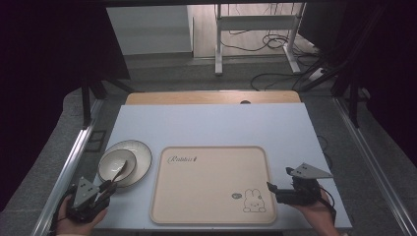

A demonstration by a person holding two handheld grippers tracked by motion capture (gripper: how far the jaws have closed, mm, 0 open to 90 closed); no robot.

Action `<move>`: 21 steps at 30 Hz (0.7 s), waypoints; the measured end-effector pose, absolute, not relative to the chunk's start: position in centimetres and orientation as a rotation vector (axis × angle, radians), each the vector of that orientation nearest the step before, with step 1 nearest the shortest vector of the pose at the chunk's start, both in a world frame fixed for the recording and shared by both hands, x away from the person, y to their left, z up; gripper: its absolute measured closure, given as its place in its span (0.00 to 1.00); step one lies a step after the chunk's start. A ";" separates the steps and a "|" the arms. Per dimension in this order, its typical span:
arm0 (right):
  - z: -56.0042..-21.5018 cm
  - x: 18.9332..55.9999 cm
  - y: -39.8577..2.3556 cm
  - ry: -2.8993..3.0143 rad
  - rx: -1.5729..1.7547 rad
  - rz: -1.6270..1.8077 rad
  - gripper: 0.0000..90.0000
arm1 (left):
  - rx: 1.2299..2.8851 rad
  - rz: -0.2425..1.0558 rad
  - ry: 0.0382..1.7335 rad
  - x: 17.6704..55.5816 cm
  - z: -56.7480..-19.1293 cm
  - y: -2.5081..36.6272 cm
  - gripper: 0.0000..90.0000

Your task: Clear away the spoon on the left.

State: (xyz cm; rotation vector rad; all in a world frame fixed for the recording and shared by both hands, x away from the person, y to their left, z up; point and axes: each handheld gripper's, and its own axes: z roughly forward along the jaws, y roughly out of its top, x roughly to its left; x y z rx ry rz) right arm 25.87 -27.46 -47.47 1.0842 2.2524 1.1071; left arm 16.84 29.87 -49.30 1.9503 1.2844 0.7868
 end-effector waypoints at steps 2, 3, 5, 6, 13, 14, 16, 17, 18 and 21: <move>-47.5 25.9 -27.5 2.251 1.084 1.107 0.16 | 1.944 0.792 1.291 16.8 -49.3 29.9 0.84; -47.5 25.9 -27.5 2.252 1.085 1.108 0.16 | 1.933 0.801 1.304 16.8 -49.2 30.0 0.85; -47.4 25.9 -27.4 2.252 1.084 1.108 0.16 | 1.923 0.801 1.316 16.8 -49.2 30.1 0.87; -47.4 25.9 -27.4 2.253 1.082 1.107 0.16 | 1.916 0.801 1.323 16.8 -49.2 30.2 0.88; -47.4 25.8 -27.4 2.252 1.081 1.110 0.16 | 1.882 0.802 1.360 16.8 -49.1 30.5 0.94; -47.4 25.8 -27.4 2.253 1.085 1.118 0.16 | 1.882 0.803 1.359 16.8 -49.1 30.5 0.94; -47.4 25.8 -27.4 2.257 1.094 1.137 0.16 | 1.880 0.807 1.351 16.7 -49.0 30.4 0.94; -47.4 25.8 -27.4 2.258 1.097 1.140 0.16 | 1.876 0.808 1.350 16.7 -48.9 30.4 0.94; -47.4 25.8 -27.4 2.260 1.095 1.138 0.16 | 1.874 0.809 1.350 16.7 -48.9 30.4 0.94; -47.4 25.8 -27.3 2.261 1.093 1.137 0.16 | 1.865 0.815 1.350 16.7 -48.8 30.4 0.94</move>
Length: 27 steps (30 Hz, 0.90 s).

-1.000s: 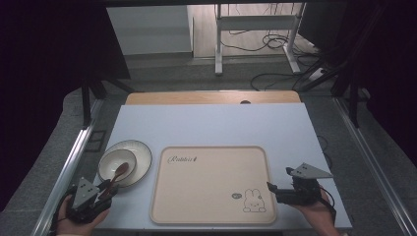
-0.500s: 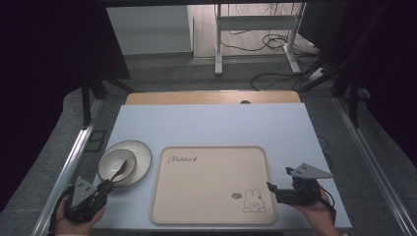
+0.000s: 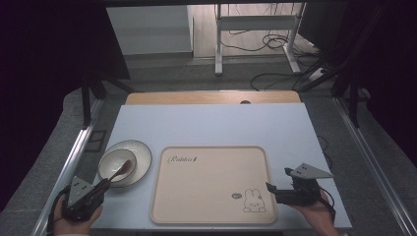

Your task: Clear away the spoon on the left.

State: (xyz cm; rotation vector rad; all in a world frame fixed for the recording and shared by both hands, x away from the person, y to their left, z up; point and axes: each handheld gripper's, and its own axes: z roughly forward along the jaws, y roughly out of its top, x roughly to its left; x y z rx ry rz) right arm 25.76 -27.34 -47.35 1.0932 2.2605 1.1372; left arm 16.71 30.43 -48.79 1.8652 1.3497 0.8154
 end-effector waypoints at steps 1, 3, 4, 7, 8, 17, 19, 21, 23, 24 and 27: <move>-47.4 25.8 -27.4 2.260 1.092 1.136 0.16 | 1.859 0.819 1.349 16.7 -48.7 30.4 0.94; -47.4 25.8 -27.5 2.257 1.094 1.134 0.16 | 1.853 0.821 1.349 16.6 -48.6 30.5 0.94; -47.4 25.8 -27.5 2.256 1.095 1.133 0.16 | 1.850 0.820 1.351 16.6 -48.6 30.5 0.94; -47.3 25.7 -27.4 2.254 1.095 1.135 0.16 | 1.845 0.818 1.353 16.5 -48.6 30.6 0.94; -47.3 25.7 -27.4 2.254 1.094 1.134 0.16 | 1.840 0.820 1.352 16.5 -48.5 30.7 0.94; -47.3 25.7 -27.4 2.253 1.094 1.128 0.16 | 1.814 0.813 1.348 16.4 -48.2 30.8 0.94; -47.3 25.7 -27.4 2.253 1.094 1.128 0.16 | 1.813 0.814 1.345 16.3 -48.2 30.8 0.94; -47.3 25.7 -27.4 2.253 1.092 1.126 0.16 | 1.802 0.818 1.338 16.2 -47.9 30.7 0.94; -47.3 25.7 -27.4 2.253 1.091 1.125 0.16 | 1.797 0.822 1.335 16.2 -47.7 30.7 0.94; -47.3 25.7 -27.4 2.253 1.092 1.125 0.16 | 1.793 0.823 1.332 16.1 -47.6 30.7 0.94; -47.3 25.7 -27.4 2.252 1.094 1.125 0.16 | 1.784 0.831 1.327 16.1 -47.3 30.7 0.94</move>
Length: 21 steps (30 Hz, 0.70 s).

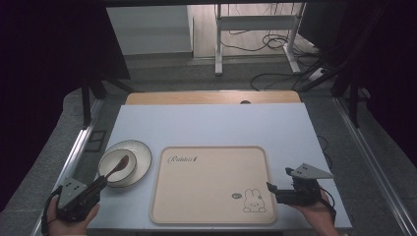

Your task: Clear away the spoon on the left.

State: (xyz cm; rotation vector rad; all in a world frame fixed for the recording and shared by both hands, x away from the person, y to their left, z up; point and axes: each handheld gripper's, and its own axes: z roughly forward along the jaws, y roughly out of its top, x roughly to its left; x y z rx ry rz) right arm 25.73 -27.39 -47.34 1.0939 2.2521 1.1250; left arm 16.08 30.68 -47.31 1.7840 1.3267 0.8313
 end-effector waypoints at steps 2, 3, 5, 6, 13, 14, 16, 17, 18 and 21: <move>-47.3 25.7 -27.4 2.252 1.095 1.125 0.16 | 1.776 0.836 1.323 16.0 -47.1 30.6 0.94; -47.3 25.7 -27.4 2.252 1.095 1.125 0.16 | 1.773 0.838 1.320 16.0 -47.0 30.6 0.94; -47.3 25.7 -27.4 2.252 1.094 1.125 0.16 | 1.765 0.845 1.312 15.9 -46.8 30.6 0.94; -47.3 25.7 -27.4 2.253 1.095 1.125 0.16 | 1.759 0.851 1.308 15.9 -46.7 30.5 0.94; -47.3 25.7 -27.4 2.253 1.094 1.123 0.16 | 1.736 0.866 1.279 15.6 -45.9 30.2 0.94; -47.3 25.7 -27.4 2.252 1.094 1.123 0.16 | 1.734 0.866 1.274 15.6 -45.8 30.1 0.94; -47.3 25.7 -27.4 2.251 1.095 1.126 0.16 | 1.729 0.864 1.263 15.6 -45.5 29.9 0.94; -47.3 25.7 -27.4 2.251 1.095 1.126 0.16 | 1.729 0.864 1.257 15.6 -45.4 29.8 0.94; -47.3 25.7 -27.4 2.250 1.097 1.127 0.16 | 1.727 0.865 1.252 15.6 -45.3 29.7 0.94; -47.3 25.7 -27.4 2.246 1.099 1.128 0.16 | 1.722 0.867 1.236 15.7 -44.9 29.5 0.94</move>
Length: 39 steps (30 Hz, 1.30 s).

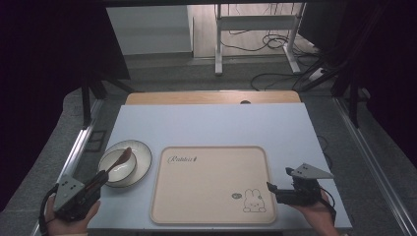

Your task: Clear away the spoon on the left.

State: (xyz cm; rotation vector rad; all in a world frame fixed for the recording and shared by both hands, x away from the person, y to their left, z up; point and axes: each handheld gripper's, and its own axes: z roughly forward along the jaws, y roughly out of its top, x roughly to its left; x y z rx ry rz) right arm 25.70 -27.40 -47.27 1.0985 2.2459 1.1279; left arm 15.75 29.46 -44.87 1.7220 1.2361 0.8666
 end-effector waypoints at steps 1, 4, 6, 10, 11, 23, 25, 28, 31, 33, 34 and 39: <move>-47.3 25.7 -27.4 2.245 1.100 1.129 0.16 | 1.718 0.867 1.231 15.8 -44.7 29.4 0.94; -47.2 25.7 -27.4 2.244 1.099 1.132 0.16 | 1.713 0.869 1.218 15.9 -44.4 29.1 0.94; -47.2 25.7 -27.4 2.241 1.096 1.137 0.16 | 1.711 0.868 1.212 15.9 -44.2 28.9 0.94; -47.1 25.6 -27.5 2.236 1.095 1.138 0.16 | 1.714 0.871 1.197 16.1 -43.9 28.6 0.94; -47.1 25.6 -27.5 2.235 1.094 1.138 0.16 | 1.713 0.872 1.192 16.2 -43.8 28.5 0.94; -47.0 25.6 -27.5 2.230 1.096 1.134 0.16 | 1.717 0.883 1.140 17.1 -42.7 27.5 0.94; -47.0 25.6 -27.5 2.228 1.096 1.135 0.16 | 1.718 0.883 1.136 17.1 -42.6 27.3 0.94; -47.0 25.6 -27.6 2.227 1.098 1.136 0.16 | 1.715 0.884 1.132 17.3 -42.4 27.2 0.94; -47.0 25.6 -27.6 2.227 1.099 1.137 0.16 | 1.716 0.883 1.127 17.4 -42.3 27.1 0.94; -47.0 25.6 -27.5 2.227 1.101 1.138 0.16 | 1.720 0.881 1.124 17.5 -42.3 27.0 0.94; -47.0 25.6 -27.5 2.226 1.100 1.137 0.16 | 1.723 0.878 1.123 17.6 -42.3 26.9 0.94; -47.1 25.6 -27.5 2.231 1.103 1.139 0.16 | 1.726 0.875 1.113 18.0 -42.1 26.5 0.94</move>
